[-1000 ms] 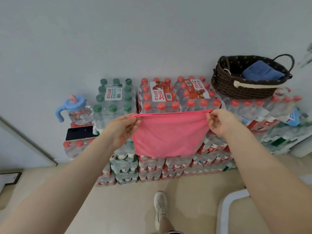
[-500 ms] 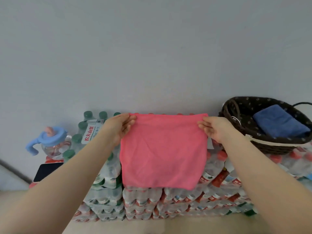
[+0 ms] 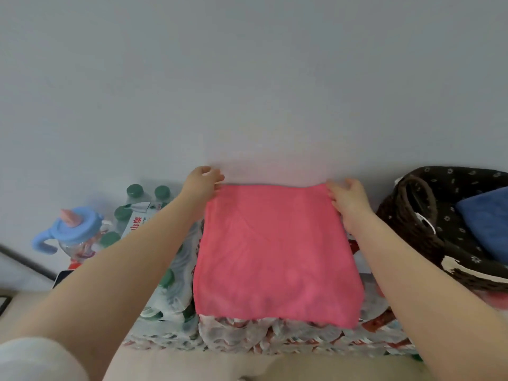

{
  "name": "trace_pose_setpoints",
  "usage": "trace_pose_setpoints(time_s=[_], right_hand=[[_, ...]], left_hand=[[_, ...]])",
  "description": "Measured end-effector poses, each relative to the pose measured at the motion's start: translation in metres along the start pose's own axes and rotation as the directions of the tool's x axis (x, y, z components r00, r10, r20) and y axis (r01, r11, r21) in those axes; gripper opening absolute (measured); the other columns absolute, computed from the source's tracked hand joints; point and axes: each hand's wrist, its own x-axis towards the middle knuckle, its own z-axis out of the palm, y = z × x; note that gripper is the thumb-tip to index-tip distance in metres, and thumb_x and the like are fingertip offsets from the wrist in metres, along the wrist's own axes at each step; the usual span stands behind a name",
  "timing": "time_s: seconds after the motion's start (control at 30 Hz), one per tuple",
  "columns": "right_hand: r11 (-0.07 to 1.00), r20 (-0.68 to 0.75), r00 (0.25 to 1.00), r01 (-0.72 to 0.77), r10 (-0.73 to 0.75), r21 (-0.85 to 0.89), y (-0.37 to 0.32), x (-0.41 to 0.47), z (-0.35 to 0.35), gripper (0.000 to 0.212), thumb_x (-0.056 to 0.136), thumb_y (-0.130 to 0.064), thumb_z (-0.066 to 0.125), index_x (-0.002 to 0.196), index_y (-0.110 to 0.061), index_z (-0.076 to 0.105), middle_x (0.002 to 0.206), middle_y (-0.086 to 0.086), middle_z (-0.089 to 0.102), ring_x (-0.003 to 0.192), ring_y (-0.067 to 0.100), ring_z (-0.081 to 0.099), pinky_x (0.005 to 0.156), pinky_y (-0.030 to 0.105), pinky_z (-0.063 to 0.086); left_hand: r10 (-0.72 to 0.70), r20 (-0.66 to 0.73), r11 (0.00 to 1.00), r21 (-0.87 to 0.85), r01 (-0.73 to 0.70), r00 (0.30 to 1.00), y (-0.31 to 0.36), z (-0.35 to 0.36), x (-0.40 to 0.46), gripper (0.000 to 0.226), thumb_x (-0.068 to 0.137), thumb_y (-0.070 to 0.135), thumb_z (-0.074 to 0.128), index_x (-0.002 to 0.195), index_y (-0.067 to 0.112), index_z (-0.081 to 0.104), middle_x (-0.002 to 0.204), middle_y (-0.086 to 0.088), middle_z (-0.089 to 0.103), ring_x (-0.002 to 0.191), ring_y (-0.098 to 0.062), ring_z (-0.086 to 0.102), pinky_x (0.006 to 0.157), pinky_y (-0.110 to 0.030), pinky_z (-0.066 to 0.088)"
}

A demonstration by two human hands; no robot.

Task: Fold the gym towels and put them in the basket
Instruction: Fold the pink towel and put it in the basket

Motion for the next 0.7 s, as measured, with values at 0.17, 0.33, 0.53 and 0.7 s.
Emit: trace_pose_setpoints(time_s=[0.17, 0.33, 0.53, 0.7], right_hand=[[0.956, 0.057, 0.971, 0.239, -0.232, -0.173, 0.025, -0.036, -0.009, 0.029, 0.088, -0.012, 0.059, 0.117, -0.009, 0.054, 0.100, 0.003, 0.057, 0.091, 0.012, 0.052, 0.082, 0.021, 0.042], [0.945, -0.037, 0.966, 0.240, -0.255, -0.223, 0.046, -0.073, -0.022, 0.014, 0.088, -0.005, 0.053, 0.091, -0.017, 0.059, 0.089, 0.000, 0.058, 0.090, 0.015, 0.052, 0.079, 0.026, 0.043], [0.817, -0.264, 0.885, 0.193, -0.385, -0.543, 0.094, -0.125, -0.047, 0.025, 0.083, -0.020, 0.062, 0.107, -0.015, 0.059, 0.119, 0.007, 0.054, 0.110, 0.027, 0.050, 0.093, 0.044, 0.044], [0.879, -0.217, 0.911, 0.240, -0.350, -0.412, 0.115, -0.150, -0.058, 0.039, 0.082, -0.011, 0.064, 0.117, -0.006, 0.049, 0.113, 0.002, 0.047, 0.103, 0.015, 0.046, 0.088, 0.025, 0.039]], left_hand=[[-0.035, 0.017, 0.998, 0.061, 0.034, 0.999, -0.033, -0.017, -0.029, 0.013, 0.091, 0.003, 0.044, 0.094, 0.012, 0.053, 0.078, -0.006, 0.053, 0.068, -0.013, 0.047, 0.063, -0.022, 0.039], [-0.023, 0.033, 0.988, 0.150, 0.018, 0.999, -0.068, -0.031, -0.072, 0.027, 0.091, 0.008, 0.042, 0.067, 0.018, 0.046, 0.073, -0.005, 0.043, 0.073, -0.017, 0.038, 0.065, -0.029, 0.034], [-0.121, 0.004, 0.973, 0.201, 0.118, 0.993, -0.104, -0.039, -0.110, 0.025, 0.093, 0.018, 0.041, 0.067, 0.018, 0.039, 0.069, -0.003, 0.031, 0.062, -0.015, 0.027, 0.056, -0.027, 0.021], [-0.081, -0.039, 0.975, 0.205, 0.088, 0.996, -0.115, -0.043, -0.135, 0.028, 0.095, 0.024, 0.046, 0.068, 0.017, 0.042, 0.073, 0.000, 0.042, 0.067, -0.016, 0.039, 0.060, -0.026, 0.033]])
